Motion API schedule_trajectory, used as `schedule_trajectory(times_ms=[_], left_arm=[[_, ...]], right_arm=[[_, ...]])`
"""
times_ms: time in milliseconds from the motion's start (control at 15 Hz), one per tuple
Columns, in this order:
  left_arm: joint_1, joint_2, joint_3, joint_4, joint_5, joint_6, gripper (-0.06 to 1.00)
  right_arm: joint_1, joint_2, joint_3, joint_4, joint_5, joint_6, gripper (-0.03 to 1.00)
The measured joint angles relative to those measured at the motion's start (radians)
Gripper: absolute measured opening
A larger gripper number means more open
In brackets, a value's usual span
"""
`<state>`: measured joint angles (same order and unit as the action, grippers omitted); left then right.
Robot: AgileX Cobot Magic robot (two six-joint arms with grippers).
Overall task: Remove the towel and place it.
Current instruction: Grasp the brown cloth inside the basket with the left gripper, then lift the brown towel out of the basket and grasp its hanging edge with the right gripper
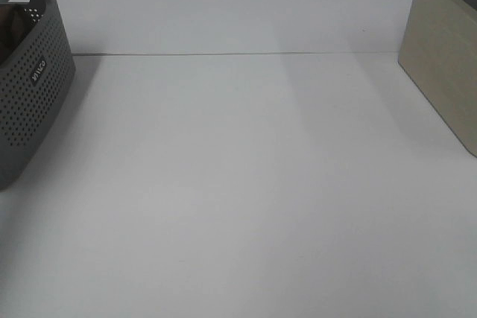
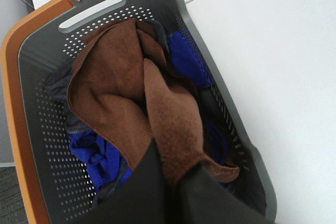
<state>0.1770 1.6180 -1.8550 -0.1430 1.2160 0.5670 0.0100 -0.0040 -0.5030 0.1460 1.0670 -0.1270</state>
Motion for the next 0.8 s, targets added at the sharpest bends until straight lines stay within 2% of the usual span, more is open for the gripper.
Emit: schedule_trajectory(times_ms=[267, 333, 400, 800], left_arm=[[-0.072, -0.031, -0.053, -0.026, 0.001, 0.042, 0.00], [-0.137, -0.033, -0.111, -0.031, 0.001, 0.043, 0.00], [-0.166, -0.033, -0.130, -0.031, 0.002, 0.043, 0.00], [-0.304, -0.033, -0.149, -0.037, 0.004, 0.043, 0.00]], right_arm=[[0.000, 0.000, 0.000, 0.000, 0.000, 0.000, 0.77], [0.000, 0.000, 0.000, 0.000, 0.000, 0.000, 0.77], [0.000, 0.000, 0.000, 0.000, 0.000, 0.000, 0.77], [0.000, 0.000, 0.000, 0.000, 0.000, 0.000, 0.77]])
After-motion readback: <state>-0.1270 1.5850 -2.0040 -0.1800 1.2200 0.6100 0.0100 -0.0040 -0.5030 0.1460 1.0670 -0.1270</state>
